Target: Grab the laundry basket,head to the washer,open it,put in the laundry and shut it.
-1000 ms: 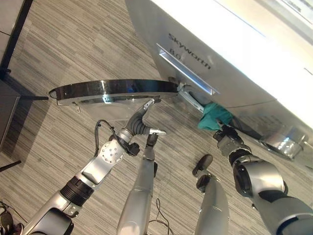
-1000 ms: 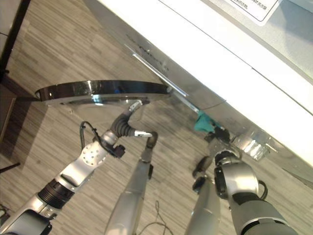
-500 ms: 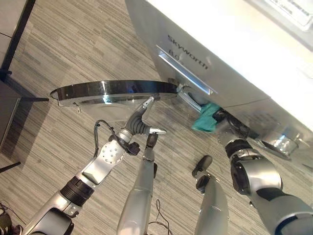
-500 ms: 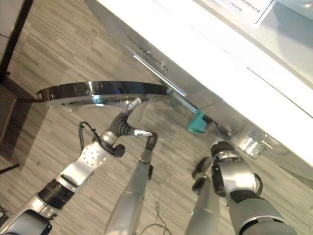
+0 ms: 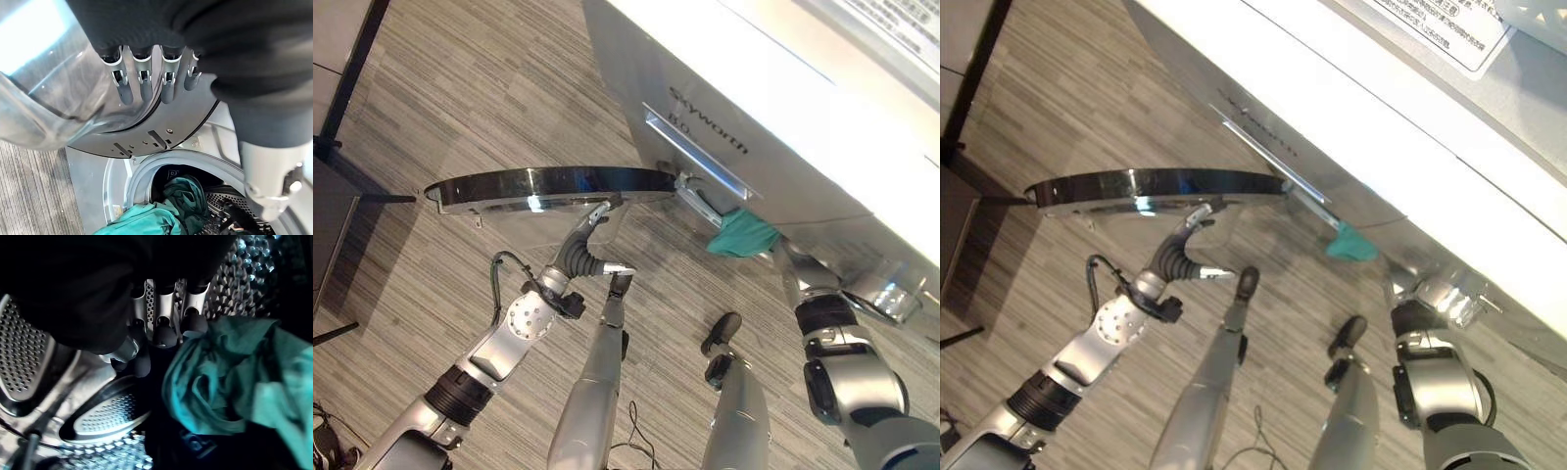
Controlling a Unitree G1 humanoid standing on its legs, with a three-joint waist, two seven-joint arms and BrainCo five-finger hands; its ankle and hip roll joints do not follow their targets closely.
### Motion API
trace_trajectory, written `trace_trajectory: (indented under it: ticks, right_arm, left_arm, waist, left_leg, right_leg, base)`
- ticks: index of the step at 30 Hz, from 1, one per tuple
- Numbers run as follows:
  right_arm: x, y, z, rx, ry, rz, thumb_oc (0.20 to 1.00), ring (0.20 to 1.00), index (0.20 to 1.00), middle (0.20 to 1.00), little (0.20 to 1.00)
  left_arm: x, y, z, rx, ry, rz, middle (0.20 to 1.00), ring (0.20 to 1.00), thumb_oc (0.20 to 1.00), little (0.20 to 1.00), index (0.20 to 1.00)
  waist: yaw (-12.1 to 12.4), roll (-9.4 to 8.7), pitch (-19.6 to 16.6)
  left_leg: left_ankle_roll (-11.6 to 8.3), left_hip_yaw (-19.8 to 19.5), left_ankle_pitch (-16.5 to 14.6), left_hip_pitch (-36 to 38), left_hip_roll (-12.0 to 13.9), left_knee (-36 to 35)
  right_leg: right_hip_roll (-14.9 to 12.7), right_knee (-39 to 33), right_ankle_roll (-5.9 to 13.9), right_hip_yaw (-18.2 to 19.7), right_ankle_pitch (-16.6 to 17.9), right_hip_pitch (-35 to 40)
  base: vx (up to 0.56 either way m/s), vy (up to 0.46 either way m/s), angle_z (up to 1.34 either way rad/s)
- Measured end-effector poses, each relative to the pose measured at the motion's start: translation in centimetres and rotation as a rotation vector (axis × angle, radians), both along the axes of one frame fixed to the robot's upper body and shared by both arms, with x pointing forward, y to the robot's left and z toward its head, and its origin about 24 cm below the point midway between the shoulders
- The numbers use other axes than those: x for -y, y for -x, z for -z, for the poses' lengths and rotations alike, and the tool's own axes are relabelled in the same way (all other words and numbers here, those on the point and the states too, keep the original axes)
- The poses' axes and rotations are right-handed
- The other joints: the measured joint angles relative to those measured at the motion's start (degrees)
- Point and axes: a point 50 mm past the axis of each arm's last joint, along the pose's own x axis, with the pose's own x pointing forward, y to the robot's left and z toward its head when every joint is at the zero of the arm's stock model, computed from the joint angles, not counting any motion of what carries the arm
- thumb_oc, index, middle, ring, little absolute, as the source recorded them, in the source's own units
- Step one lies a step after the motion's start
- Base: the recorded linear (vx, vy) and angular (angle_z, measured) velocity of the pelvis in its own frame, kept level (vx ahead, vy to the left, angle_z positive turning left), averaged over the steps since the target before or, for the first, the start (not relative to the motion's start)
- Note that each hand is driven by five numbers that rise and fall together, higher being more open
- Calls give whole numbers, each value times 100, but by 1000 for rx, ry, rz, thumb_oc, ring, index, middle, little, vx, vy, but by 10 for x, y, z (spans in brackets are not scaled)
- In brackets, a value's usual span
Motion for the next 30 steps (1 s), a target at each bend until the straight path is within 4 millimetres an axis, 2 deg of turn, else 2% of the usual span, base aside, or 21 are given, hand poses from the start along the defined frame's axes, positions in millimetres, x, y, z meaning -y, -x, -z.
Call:
trace_trajectory:
  ticks: [4,6,8,10,11,14,19,24,27,30]
  right_arm:
    - [-17,-5,3,-13,-30,-114,1000,1000,1000,1000,1000]
    - [-30,-2,18,-40,-48,-182,1000,1000,1000,1000,1000]
    - [-46,12,41,-69,-2,-324,1000,1000,1000,1000,1000]
    - [-56,29,79,-193,29,-430,1000,1000,1000,1000,1000]
    - [-58,42,102,-267,27,-479,1000,1000,1000,1000,1000]
    - [-56,62,128,-361,39,-556,1000,1000,1000,1000,1000]
    - [-50,83,142,-463,171,-705,1000,1000,1000,1000,1000]
    - [-52,89,172,-596,112,-725,1000,1000,1000,1000,1000]
    - [-55,79,194,-741,43,-663,1000,1000,1000,1000,1000]
    - [-61,70,201,-818,16,-614,1000,1000,1000,1000,1000]
  left_arm:
    - [0,-2,-4,15,6,-9,1000,1000,1000,1000,1000]
    - [-1,-2,-3,19,22,-25,1000,1000,1000,1000,1000]
    - [-7,0,-2,15,43,-55,1000,1000,1000,1000,1000]
    - [-11,1,0,11,44,-71,1000,1000,1000,1000,1000]
    - [-16,1,2,7,51,-92,1000,1000,1000,1000,1000]
    - [-22,3,6,7,41,-128,1000,1000,1000,1000,1000]
    - [-24,6,12,-6,4,-126,1000,1000,1000,1000,1000]
    - [-23,7,14,-21,-6,-114,1000,1000,1000,1000,1000]
    - [-18,5,12,-19,-2,-90,1000,1000,1000,1000,1000]
    - [-14,4,12,-34,38,-75,1000,1000,1000,1000,1000]
  waist:
    - [-139,-41,23]
    - [-234,-45,25]
    - [-330,-95,43]
    - [-478,-136,61]
    - [-562,-170,63]
    - [-751,-202,60]
    - [-925,-251,32]
    - [-942,-323,-33]
    - [-861,-321,-44]
    - [-745,-250,-81]
  left_leg:
    - [1,15,3,10,17,9]
    - [3,28,3,15,20,7]
    - [3,50,3,34,29,5]
    - [4,57,2,91,39,-1]
    - [21,139,-9,165,60,-14]
    - [41,227,-22,249,123,-38]
    - [36,286,0,377,194,-130]
    - [40,305,27,442,271,-235]
    - [37,307,35,431,277,-236]
    - [8,216,65,383,251,-248]
  right_leg:
    - [20,-5,-11,16,25,-1]
    - [24,-15,-14,33,35,-3]
    - [31,-40,-16,57,40,8]
    - [43,-68,-20,77,52,61]
    - [76,-130,-19,138,78,119]
    - [161,-289,-24,230,203,178]
    - [250,-352,-37,297,257,248]
    - [335,-415,-67,303,273,277]
    - [340,-415,-74,288,269,261]
    - [318,-412,-75,188,251,265]
  base:
    - [-4,26,-3]
    - [3,55,-2]
    - [1,29,-4]
    - [-6,44,-8]
    - [-8,43,-12]
    - [-7,4,-22]
    - [-5,-7,-9]
    - [-18,-6,-6]
    - [-4,-24,0]
    - [14,-28,13]
